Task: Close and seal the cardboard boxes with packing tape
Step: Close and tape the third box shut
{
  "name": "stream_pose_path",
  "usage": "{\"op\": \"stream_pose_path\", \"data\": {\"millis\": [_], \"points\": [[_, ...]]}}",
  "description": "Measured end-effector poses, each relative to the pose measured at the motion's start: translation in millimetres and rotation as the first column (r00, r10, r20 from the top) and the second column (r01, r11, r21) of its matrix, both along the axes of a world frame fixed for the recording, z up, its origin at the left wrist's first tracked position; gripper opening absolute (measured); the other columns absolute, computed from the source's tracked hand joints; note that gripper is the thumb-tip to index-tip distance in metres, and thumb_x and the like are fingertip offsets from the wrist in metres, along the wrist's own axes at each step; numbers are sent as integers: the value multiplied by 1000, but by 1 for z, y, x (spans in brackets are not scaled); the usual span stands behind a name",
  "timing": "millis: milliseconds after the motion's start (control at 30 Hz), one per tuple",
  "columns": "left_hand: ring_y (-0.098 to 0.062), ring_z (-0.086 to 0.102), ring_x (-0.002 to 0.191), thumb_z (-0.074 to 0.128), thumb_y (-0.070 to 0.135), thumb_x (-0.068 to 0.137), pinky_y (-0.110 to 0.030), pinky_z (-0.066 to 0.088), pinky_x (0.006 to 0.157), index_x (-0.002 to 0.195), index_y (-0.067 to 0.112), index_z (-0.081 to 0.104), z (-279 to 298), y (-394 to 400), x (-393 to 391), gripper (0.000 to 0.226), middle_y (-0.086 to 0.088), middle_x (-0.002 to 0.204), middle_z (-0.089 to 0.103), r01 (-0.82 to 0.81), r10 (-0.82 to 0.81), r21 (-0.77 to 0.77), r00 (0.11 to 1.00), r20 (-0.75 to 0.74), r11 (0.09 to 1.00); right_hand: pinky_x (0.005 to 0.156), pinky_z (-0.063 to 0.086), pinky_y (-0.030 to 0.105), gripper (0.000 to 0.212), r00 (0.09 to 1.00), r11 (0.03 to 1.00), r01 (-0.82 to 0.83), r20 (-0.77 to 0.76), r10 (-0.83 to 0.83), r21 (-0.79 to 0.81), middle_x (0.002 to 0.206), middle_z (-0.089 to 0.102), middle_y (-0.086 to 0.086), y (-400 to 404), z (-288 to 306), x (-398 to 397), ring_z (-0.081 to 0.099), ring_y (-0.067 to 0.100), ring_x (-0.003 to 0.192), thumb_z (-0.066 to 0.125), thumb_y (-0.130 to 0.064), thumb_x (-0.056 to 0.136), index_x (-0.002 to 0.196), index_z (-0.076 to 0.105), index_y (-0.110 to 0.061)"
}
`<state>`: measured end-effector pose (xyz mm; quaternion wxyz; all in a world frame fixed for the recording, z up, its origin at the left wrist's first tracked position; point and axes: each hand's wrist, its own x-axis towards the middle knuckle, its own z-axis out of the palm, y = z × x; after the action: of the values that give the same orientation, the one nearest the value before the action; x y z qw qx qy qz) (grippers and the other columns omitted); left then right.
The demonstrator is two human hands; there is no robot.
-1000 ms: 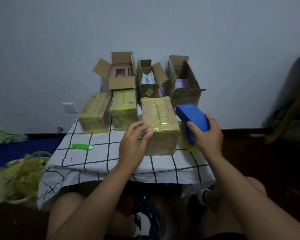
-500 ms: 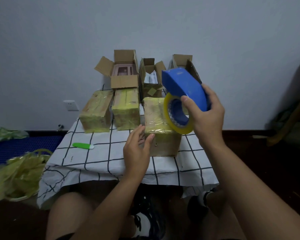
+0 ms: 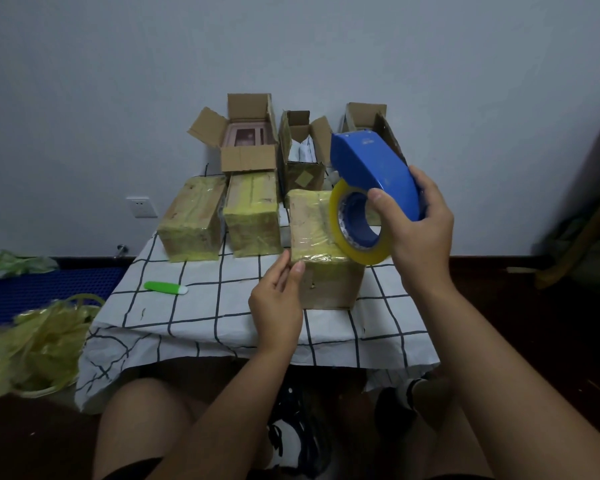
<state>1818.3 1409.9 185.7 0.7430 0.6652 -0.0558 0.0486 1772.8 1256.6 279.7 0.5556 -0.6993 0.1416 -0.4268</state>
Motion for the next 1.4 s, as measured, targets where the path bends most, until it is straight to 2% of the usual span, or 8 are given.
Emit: {"op": "stream_pose_path", "data": {"millis": [233,433,567,700,933,1200,1267,1400], "points": [[9,62,97,71,10,88,-5,43,85,108,7,74,6,12,13,21,10,101,69,-92,32,247,971,238,965,90,57,27,70,1000,1000,-7,2,7,-8,130,55,-3,0,-1,2,59,12,114,76,-47,80,140,50,-22],[13,62,96,67,15,92,-5,46,78,114,15,70,7,25,16,22,16,102,67,61,-120,274,972,202,960,89,57,27,77,1000,1000,-12,1,12,-10,129,56,-2,0,0,1,59,13,114,73,-58,74,139,51,-22],[4,65,92,66,13,92,-19,53,80,96,16,72,5,24,23,7,16,98,69,-12,-89,340,956,280,941,89,57,26,74,1000,1000,-14,0,14,-17,129,56,-3,0,-1,1,59,12,113,74,-54,77,140,51,-22],[14,59,94,66,10,91,-9,46,80,84,23,67,7,24,26,15,10,100,69,-3,-124,369,939,321,929,89,56,25,69,1000,1000,-8,1,8,-25,129,56,-2,-1,-2,2,59,13,113,75,-48,81,140,51,-21],[-11,65,103,67,16,92,-46,54,92,84,33,68,5,32,36,18,9,103,71,194,-236,250,959,153,949,89,56,25,68,1000,1000,-6,3,6,-26,129,56,-2,-2,-2,2,59,13,113,76,-46,82,140,51,-21],[-8,62,81,56,-8,90,-16,52,75,86,10,60,18,29,47,18,4,81,69,414,-474,-275,856,-207,868,89,57,27,68,1000,999,-17,-8,17,-31,127,57,-4,-2,-1,4,60,12,112,76,-47,80,138,52,-23],[-7,61,79,52,-11,91,-16,50,73,90,12,60,20,28,45,24,3,83,65,403,-456,-256,867,-202,879,88,56,26,69,1000,999,-17,-6,17,-27,126,57,-5,-2,0,4,60,12,112,76,-50,78,137,53,-23],[-7,62,90,51,-13,89,-18,49,79,103,21,63,16,28,37,39,-1,98,65,308,-306,90,951,-35,947,88,56,25,70,1000,1000,-24,3,25,-15,126,57,-4,-1,-1,2,60,12,111,75,-52,78,137,52,-22]]}}
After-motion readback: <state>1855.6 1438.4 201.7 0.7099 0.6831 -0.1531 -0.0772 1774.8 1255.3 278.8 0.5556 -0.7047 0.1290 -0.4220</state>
